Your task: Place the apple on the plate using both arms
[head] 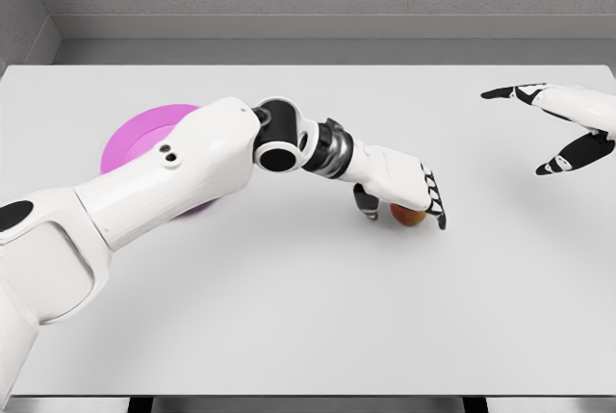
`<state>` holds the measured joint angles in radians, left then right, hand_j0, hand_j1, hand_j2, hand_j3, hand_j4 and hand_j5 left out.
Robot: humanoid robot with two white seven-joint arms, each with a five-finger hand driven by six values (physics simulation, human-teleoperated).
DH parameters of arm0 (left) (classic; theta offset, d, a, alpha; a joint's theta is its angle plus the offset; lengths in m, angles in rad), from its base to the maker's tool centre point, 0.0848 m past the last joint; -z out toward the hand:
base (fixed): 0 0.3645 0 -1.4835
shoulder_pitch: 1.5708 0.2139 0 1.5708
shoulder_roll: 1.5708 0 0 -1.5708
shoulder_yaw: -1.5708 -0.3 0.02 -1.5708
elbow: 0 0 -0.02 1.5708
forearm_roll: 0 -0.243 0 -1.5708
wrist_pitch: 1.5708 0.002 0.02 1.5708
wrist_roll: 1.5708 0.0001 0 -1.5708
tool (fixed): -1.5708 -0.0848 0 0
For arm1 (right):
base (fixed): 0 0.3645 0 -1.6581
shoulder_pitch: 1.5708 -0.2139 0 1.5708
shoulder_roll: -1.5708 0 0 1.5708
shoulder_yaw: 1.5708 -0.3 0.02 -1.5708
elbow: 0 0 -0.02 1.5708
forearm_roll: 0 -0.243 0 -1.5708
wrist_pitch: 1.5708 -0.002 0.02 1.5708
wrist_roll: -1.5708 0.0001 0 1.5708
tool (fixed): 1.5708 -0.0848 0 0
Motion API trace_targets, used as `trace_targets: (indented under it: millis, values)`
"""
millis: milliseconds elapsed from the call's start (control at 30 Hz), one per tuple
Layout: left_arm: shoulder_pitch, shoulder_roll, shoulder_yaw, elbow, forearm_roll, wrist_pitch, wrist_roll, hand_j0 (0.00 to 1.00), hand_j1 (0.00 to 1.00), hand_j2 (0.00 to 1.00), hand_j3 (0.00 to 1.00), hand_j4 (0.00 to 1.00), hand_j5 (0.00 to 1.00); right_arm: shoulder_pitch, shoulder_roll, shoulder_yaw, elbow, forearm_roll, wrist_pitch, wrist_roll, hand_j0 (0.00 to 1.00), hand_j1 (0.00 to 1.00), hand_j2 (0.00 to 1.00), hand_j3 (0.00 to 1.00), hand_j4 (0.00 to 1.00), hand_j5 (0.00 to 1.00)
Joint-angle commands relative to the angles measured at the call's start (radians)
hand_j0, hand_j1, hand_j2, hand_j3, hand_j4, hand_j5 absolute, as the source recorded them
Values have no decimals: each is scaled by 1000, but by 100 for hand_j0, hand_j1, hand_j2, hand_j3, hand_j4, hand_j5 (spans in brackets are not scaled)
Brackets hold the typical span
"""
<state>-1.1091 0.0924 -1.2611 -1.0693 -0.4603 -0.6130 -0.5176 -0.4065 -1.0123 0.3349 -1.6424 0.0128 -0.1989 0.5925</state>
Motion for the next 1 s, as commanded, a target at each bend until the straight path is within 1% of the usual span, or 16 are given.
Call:
trace_targets:
  millis: [0, 67, 267, 367, 467, 500, 567, 600, 633, 767, 967]
  values:
    - [0, 0, 2, 6, 5, 2, -13, 77, 77, 77, 77, 77, 77, 0, -2, -1, -1, -4, 1, 0, 100, 100, 100, 100, 100, 100]
    - [0, 0, 3, 32, 3, 2, -13, 77, 77, 77, 77, 77, 77, 0, -2, -1, -1, -4, 1, 0, 100, 100, 100, 100, 100, 100]
    - [2, 6, 9, 35, 3, 2, -13, 77, 77, 77, 77, 77, 77, 0, -2, -1, -2, -4, -1, 0, 100, 100, 100, 100, 100, 100]
    - [2, 4, 11, 38, 5, 2, -12, 73, 73, 73, 73, 73, 73, 0, 0, -1, -1, -4, -1, 0, 100, 100, 100, 100, 100, 100]
    - [0, -5, 23, 52, 5, 2, -10, 74, 74, 74, 74, 74, 74, 0, 0, -1, -1, -4, -1, 0, 100, 100, 100, 100, 100, 100]
    - [2, -8, 32, 62, 2, 2, -9, 74, 74, 74, 74, 74, 74, 0, 0, -1, -1, -4, -1, 0, 100, 100, 100, 100, 100, 100]
    - [2, -10, 35, 63, 3, 2, -5, 80, 80, 80, 80, 80, 80, 0, 0, -2, -1, -4, -1, 0, 100, 100, 100, 100, 100, 100]
    - [2, -14, 35, 63, 3, 2, -5, 85, 85, 85, 85, 85, 85, 0, 0, -2, -1, -4, -1, 0, 100, 100, 100, 100, 100, 100]
    - [2, -16, 37, 63, 3, 2, -5, 87, 87, 87, 87, 87, 87, 0, -2, -2, -1, -4, -1, 0, 100, 100, 100, 100, 100, 100]
    - [2, -19, 48, 68, 2, 2, -5, 90, 90, 90, 90, 90, 90, 0, -2, -2, -1, -4, -1, 0, 100, 100, 100, 100, 100, 100]
    - [0, -56, 42, 138, 2, 2, -5, 90, 90, 90, 90, 90, 90, 0, 0, -2, -1, -4, -1, 0, 100, 100, 100, 100, 100, 100]
